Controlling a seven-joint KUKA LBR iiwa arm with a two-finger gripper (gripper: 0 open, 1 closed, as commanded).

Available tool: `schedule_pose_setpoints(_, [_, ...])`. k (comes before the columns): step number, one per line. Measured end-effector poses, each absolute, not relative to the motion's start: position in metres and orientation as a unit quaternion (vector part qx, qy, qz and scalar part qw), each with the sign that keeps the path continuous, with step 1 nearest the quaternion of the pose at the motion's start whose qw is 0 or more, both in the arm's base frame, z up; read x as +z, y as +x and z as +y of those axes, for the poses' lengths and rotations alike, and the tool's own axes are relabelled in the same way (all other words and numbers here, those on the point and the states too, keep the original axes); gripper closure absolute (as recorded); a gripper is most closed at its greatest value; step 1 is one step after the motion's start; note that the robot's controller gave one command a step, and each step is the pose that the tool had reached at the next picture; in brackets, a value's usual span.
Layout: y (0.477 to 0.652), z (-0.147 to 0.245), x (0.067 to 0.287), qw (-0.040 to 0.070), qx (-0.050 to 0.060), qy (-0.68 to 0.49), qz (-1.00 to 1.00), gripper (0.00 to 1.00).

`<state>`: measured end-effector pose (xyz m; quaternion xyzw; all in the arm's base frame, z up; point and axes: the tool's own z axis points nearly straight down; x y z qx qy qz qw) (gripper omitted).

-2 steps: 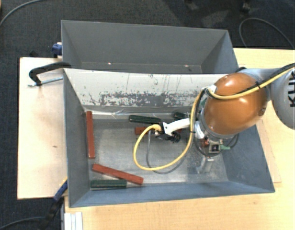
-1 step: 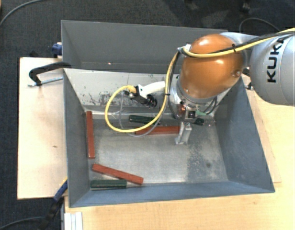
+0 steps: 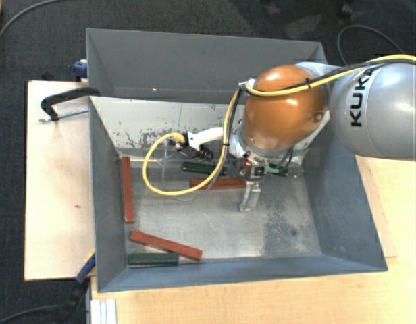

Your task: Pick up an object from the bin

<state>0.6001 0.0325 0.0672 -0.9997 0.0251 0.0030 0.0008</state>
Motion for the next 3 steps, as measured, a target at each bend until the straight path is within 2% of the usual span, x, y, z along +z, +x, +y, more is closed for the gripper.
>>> schedule_pose_setpoints(1, [0.601,0.032,0.071,0.001,0.001,-1.000,0.024,1.00])
schedule_pose_setpoints(2, [0.592,0.056,0.185,0.002,-0.004,-1.000,0.020,1.00])
schedule_pose_setpoints(3, [0.587,0.043,0.238,0.002,-0.003,-1.000,0.024,1.00])
